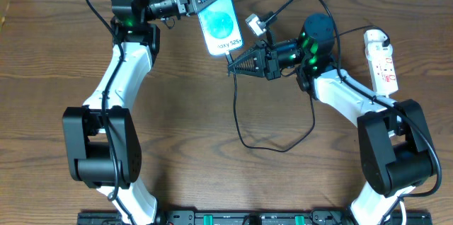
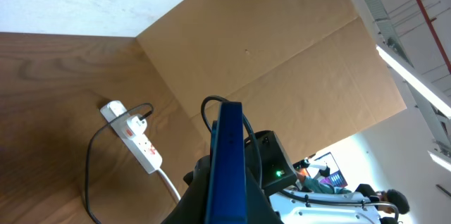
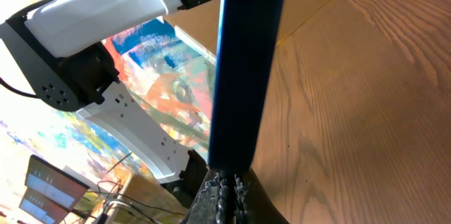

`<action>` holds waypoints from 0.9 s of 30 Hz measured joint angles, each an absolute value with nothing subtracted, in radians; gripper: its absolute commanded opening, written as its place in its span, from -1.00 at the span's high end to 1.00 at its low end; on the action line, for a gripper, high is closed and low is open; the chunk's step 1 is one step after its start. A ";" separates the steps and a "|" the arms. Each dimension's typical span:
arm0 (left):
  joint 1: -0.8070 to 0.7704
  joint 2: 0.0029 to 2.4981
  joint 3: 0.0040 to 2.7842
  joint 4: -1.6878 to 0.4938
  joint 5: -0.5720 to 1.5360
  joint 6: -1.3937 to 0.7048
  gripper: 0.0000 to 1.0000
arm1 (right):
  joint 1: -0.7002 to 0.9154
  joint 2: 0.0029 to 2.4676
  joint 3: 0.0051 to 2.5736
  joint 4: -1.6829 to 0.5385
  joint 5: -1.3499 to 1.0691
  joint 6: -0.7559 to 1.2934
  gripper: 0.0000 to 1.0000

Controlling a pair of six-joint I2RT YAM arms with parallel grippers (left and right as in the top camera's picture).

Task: Plug charger to phone and switch on socket
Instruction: 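Push the connector into the phone's bottom port held by the left gripper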

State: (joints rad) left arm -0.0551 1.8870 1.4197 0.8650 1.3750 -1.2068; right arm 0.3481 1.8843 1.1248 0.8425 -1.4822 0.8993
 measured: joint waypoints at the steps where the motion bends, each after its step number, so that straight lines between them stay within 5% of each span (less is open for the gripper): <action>1: -0.055 1.887 1.420 0.865 1.375 -1.207 0.85 | 0.348 1.884 1.125 0.842 -1.483 0.899 0.98; 27: -0.056 1.887 1.420 0.865 1.375 -1.204 0.85 | 0.339 1.884 1.125 0.842 -1.474 0.899 0.98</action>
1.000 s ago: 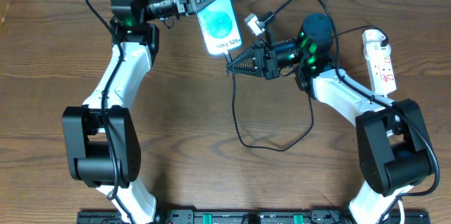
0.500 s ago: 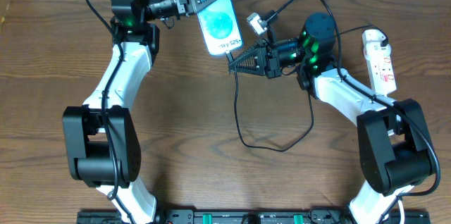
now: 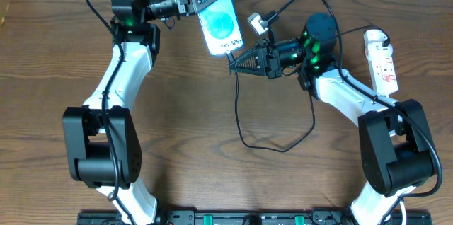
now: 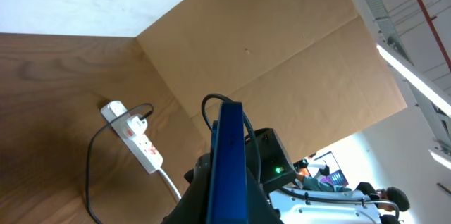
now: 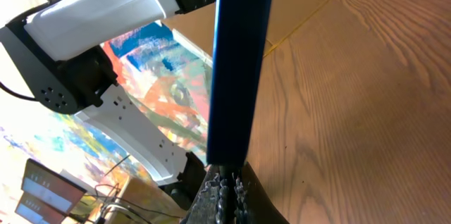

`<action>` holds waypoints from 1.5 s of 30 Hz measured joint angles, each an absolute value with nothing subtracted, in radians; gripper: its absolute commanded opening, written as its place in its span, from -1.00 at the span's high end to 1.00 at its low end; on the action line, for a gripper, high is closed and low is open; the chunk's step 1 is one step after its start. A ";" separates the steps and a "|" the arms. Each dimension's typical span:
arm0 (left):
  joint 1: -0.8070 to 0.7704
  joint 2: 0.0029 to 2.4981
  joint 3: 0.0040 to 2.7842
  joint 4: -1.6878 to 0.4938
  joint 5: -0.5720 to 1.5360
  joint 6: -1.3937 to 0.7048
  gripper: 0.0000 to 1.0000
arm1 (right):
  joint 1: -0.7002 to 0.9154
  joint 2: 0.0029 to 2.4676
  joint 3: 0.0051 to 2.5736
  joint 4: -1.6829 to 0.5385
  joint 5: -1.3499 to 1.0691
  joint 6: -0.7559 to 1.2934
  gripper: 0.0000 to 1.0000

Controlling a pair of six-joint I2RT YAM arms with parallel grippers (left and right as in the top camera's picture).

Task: Plug charger to phone and switch on socket
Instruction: 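Push the connector into the phone's bottom port held by the left gripper, then open the right gripper and move it back to the right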

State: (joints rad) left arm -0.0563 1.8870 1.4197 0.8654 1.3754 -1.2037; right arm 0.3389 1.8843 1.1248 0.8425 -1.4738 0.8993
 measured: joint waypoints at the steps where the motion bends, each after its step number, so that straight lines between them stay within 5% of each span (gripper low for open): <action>1: -0.057 1.887 1.420 0.866 1.373 -1.204 0.86 | 0.339 1.884 1.125 0.843 -1.470 0.900 0.98; 26: -0.065 1.887 1.420 0.871 1.386 -1.150 0.85 | 0.342 1.886 1.123 0.841 -1.443 0.925 0.95; 29: -0.066 1.887 1.420 0.871 1.395 -1.150 0.85 | 0.342 1.887 1.123 0.841 -1.432 0.936 0.12; 30: -0.068 1.887 1.420 0.870 1.414 -1.150 0.85 | 0.342 1.887 1.123 0.843 -1.413 0.933 -0.98; 45: -0.004 1.887 1.420 0.865 1.485 -1.129 0.86 | 0.324 1.887 1.123 0.880 -1.410 0.931 -0.98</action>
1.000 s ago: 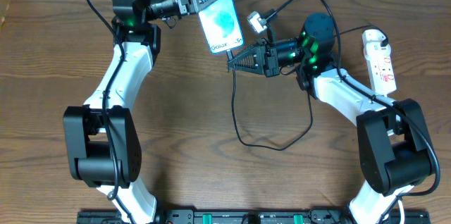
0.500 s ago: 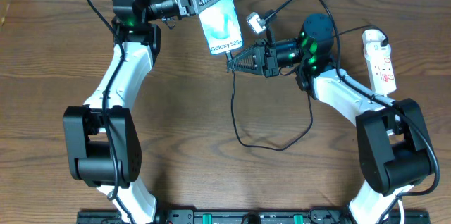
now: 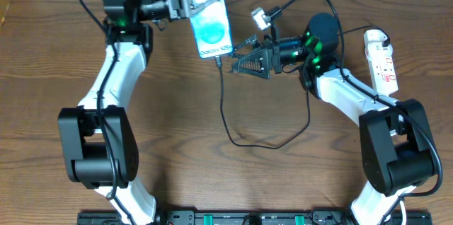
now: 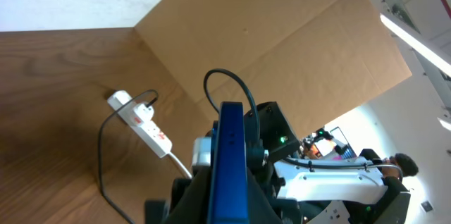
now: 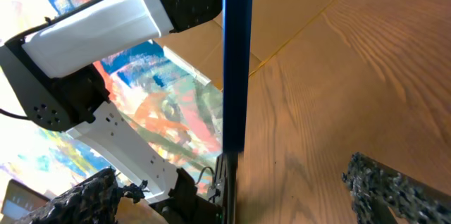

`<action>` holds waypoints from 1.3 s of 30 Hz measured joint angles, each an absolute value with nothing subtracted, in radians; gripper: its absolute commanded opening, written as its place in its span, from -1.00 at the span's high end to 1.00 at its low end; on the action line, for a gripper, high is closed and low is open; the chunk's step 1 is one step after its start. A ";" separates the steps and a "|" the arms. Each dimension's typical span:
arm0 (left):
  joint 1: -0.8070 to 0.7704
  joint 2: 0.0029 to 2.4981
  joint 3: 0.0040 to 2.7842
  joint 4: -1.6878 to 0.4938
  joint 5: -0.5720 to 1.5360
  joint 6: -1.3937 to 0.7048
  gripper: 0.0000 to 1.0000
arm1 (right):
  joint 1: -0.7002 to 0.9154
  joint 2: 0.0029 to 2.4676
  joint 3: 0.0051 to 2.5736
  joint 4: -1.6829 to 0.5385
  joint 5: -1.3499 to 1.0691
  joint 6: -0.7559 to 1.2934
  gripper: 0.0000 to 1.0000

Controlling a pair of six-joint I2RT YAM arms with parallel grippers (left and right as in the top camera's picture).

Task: Plug charger to phone and switch on socket
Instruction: 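Open the right gripper and move it back to the right, then lower the phone flat onto the table center with the left gripper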

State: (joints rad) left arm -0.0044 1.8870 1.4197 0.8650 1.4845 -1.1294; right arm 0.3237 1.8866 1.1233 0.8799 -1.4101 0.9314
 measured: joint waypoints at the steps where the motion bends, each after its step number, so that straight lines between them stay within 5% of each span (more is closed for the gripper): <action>1: 0.005 1.887 1.420 0.864 1.489 -1.133 0.86 | 0.318 1.887 1.123 0.867 -1.409 0.929 -0.99; 14: 0.023 1.887 1.420 0.862 1.496 -1.201 0.86 | 0.233 1.890 1.127 -0.041 -0.986 0.677 -0.99; 28: 0.015 1.887 1.386 0.654 1.491 -1.108 0.85 | 0.154 1.731 1.126 -0.366 -0.435 0.552 -0.99; 39: -0.091 1.887 1.281 0.075 1.337 -0.715 0.85 | 0.154 1.530 1.126 -0.416 -0.151 0.488 -0.99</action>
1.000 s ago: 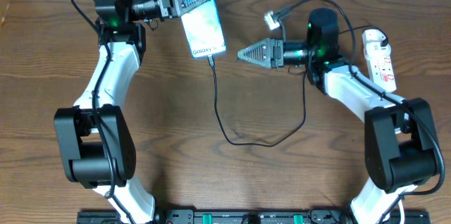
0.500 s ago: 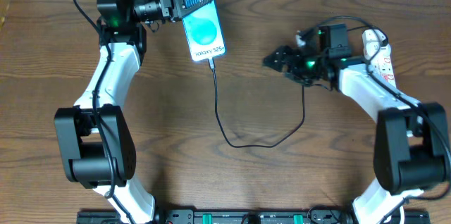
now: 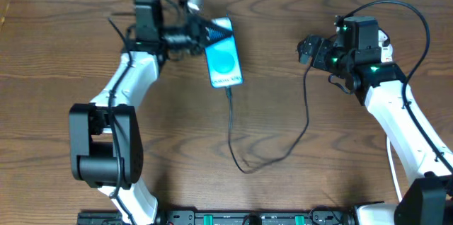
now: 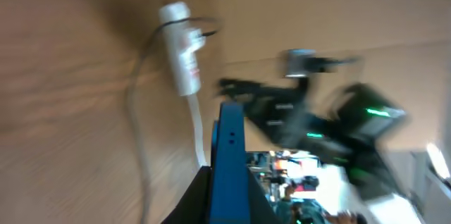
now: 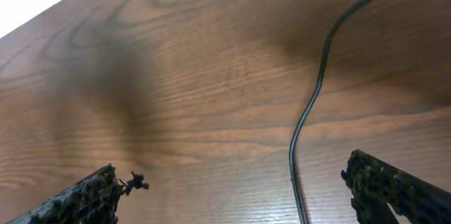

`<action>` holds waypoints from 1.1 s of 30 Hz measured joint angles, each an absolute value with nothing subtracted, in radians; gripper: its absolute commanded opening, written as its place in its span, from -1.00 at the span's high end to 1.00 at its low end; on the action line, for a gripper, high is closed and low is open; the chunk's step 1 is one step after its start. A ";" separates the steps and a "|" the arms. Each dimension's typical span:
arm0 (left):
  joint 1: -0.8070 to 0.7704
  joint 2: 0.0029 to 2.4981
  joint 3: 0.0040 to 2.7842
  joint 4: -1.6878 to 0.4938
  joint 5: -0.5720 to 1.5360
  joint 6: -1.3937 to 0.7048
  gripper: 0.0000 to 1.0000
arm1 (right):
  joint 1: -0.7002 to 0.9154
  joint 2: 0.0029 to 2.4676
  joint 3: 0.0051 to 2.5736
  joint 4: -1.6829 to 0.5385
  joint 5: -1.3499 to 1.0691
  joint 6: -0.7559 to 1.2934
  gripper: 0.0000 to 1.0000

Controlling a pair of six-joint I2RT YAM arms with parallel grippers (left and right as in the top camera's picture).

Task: Plug charger to phone and switch on socket
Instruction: 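Lower the phone flat onto the table center with the left gripper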

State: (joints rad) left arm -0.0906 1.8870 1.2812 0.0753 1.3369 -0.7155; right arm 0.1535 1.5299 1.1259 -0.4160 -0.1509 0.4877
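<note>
My left gripper (image 3: 204, 34) is shut on the top end of the phone (image 3: 224, 61), whose blue screen faces up in the overhead view. The left wrist view is blurred, with the phone's blue edge (image 4: 229, 160) between the jaws. The black charger cable (image 3: 232, 129) is plugged into the phone's lower end, loops down and runs up to the right. My right gripper (image 3: 311, 48) is open and empty at the right, above the cable (image 5: 310, 111). The white power strip (image 4: 182, 48) is mostly hidden under the right arm in the overhead view.
Brown wooden table (image 3: 177, 154). A white lead (image 3: 391, 161) from the strip runs down along the right side. A pale wall edge borders the table's far side.
My right gripper, still open, has moved from beside the phone's lower end to the right, toward the power strip. My left gripper has shifted the phone rightward and nearer, cable still in it.
At first my left gripper held the phone at the back while the right was shut on the charger plug at the phone's lower end. Then the right stood open with the plug left in the phone. Now it is far to the right.
</note>
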 measured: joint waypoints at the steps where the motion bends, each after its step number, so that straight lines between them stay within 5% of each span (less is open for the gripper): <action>1: -0.104 1.887 1.273 0.017 1.292 -0.680 0.85 | 0.154 1.529 1.126 -0.416 -0.142 0.485 -0.98; 6: -0.186 1.887 1.253 -0.237 1.024 -0.496 0.85 | 0.154 1.530 1.126 -0.422 -0.126 0.471 -0.98; 13: -0.316 1.887 1.253 -0.311 0.785 -0.332 0.85 | 0.154 1.530 1.126 -0.422 -0.115 0.455 -0.99; 33: -0.433 2.036 1.253 -0.110 0.713 -0.448 0.85 | 0.154 1.530 1.126 -0.438 -0.115 0.435 -0.99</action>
